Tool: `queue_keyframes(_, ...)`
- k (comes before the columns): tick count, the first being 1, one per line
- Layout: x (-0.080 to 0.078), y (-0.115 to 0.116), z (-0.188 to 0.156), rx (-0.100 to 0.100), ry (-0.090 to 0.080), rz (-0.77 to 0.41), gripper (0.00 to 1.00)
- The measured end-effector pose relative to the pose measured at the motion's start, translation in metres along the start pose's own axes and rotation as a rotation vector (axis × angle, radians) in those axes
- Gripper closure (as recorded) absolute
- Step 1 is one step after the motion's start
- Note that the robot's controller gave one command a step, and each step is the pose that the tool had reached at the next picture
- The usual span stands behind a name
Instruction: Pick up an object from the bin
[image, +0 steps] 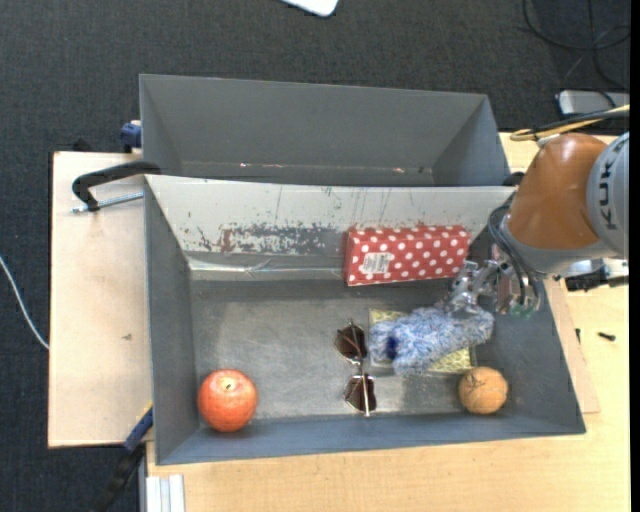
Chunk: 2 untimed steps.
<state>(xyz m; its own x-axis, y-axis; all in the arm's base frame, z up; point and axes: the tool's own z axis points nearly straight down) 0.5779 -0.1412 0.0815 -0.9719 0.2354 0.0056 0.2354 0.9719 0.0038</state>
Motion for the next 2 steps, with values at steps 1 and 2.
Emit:
queue_keyframes(1,-0.005,0.014,-0.047,0.004,-0.004,-0.035,1.00)
queue_keyframes(2,0.007,0.022,-0.107,0.004,-0.007,-0.084,1.00)
